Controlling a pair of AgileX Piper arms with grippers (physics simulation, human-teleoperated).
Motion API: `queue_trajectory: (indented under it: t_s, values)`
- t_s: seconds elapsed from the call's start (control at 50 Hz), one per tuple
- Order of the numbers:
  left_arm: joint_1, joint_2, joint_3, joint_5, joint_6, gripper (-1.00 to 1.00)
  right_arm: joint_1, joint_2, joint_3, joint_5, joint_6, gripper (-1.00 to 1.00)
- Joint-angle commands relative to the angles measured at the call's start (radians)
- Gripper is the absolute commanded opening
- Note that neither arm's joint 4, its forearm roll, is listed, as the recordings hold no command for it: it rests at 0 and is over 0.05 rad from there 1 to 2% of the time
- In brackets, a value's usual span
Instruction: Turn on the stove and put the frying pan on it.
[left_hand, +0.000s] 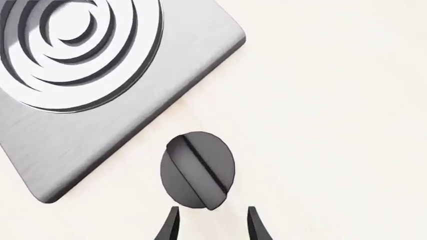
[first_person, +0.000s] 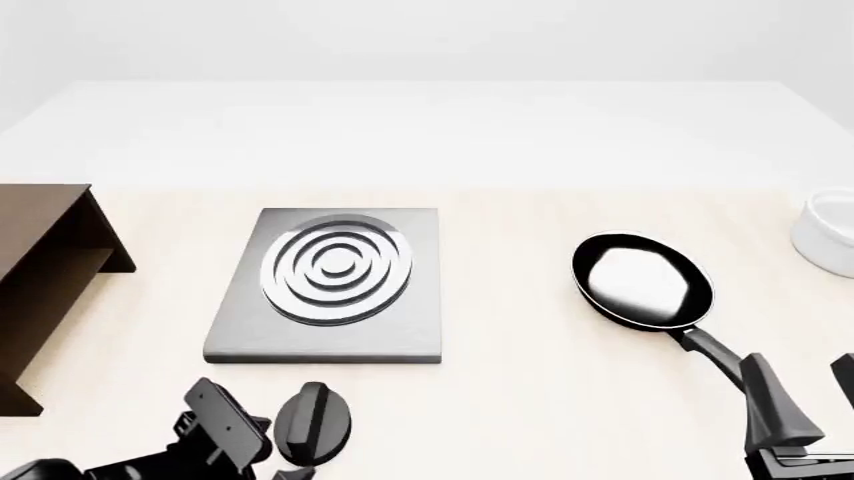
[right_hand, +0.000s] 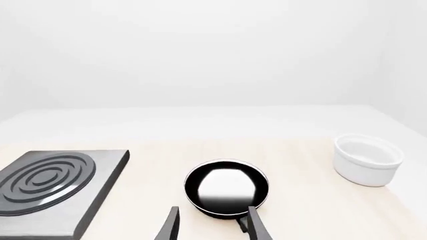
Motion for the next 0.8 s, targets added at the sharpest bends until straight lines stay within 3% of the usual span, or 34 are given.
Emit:
queue_trajectory:
  t_s: [0.02,0.8]
  values:
    - [-0.007,0.041,0.007,-0.038,0.0,1.0,0.0,0.0,0.0,-0.001,0.002,1.0]
    - [-0.05,0.166,0.005,-0.137,0.01,1.0,-0.001,0.0,0.0,-0.004,0.005,1.0]
